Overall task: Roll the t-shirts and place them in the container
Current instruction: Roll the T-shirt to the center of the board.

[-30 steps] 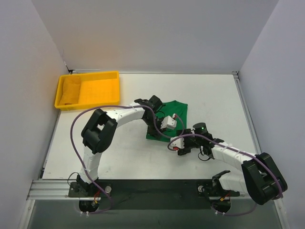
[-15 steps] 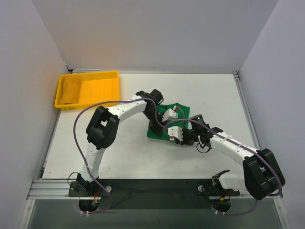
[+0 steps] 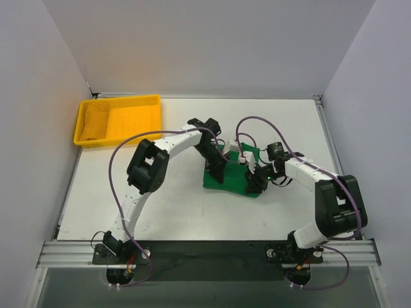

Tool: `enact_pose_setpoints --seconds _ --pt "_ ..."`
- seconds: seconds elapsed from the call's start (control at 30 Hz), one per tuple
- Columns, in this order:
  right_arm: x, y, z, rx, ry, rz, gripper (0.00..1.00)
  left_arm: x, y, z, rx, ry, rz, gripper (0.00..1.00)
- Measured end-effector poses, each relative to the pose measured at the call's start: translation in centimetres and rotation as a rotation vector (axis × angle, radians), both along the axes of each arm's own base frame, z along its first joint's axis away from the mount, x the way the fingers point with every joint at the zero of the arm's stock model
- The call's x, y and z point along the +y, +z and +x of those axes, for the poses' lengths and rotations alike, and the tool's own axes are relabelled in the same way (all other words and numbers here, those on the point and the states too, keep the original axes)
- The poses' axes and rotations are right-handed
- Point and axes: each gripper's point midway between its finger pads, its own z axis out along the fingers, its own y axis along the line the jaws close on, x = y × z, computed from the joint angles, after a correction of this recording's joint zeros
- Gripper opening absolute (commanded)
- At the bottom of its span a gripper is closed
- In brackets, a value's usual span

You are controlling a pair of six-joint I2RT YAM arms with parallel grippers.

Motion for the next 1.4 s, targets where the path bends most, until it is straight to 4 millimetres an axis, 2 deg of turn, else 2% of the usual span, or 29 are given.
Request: enact_pose_setpoints --seconds 0.1,0.23,0.33,0.53,0.7,0.73,0.77,0.97,1.07,1.17,1.23,1.33,1.4 --pt "-0.1 -0.1 0.1 0.084 -0.009 0.022 0.09 -0.2 -0.1 0.3 0.043 -0.027 -0.011 0.08" --pt "-0.1 -0.1 0.5 0.188 0.008 0.033 0.09 -0.8 -0.9 2.0 0.020 -0.072 -0.051 0.14" --pt "0.0 -0.2 0.5 0.267 0.029 0.039 0.09 -0.7 -1.3 2.4 0.016 -0.084 -0.062 0.24" --pt "0.5 0.1 1.4 0.409 0.068 0.067 0.09 0.6 -1.4 2.9 0.055 -0.044 -0.054 0.39" --pt "0.8 0.9 2.7 0.463 0.083 0.069 0.08 3.3 -1.2 2.3 0.135 0.034 -0.016 0.49" --pt "0.8 0.9 3.2 0.469 0.086 0.066 0.08 3.8 -1.0 2.4 0.136 0.048 -0.011 0.78" --pt "0.8 1.0 3.6 0.479 0.087 0.063 0.08 4.1 -0.8 2.5 0.133 0.060 -0.004 0.97" --pt "1.3 1.0 5.8 0.548 0.103 0.046 0.08 5.4 -0.2 3.6 0.073 0.157 0.048 0.97" --pt "1.4 0.7 6.3 0.594 0.094 0.023 0.08 6.7 0.1 4.7 -0.030 0.221 0.093 0.97" --pt "1.3 -0.3 6.2 0.668 0.060 -0.014 0.08 8.5 2.1 6.4 -0.248 0.291 0.116 0.97" --pt "1.1 -0.7 6.3 0.708 0.044 -0.047 0.08 9.6 4.0 7.5 -0.465 0.353 0.128 0.97" --pt "1.3 -0.7 6.3 0.734 0.035 -0.084 0.08 9.8 7.2 7.9 -0.764 0.426 0.076 0.97" --pt "1.4 -0.7 6.4 0.741 0.030 -0.111 0.08 9.0 8.8 7.3 -0.913 0.445 0.032 0.97"
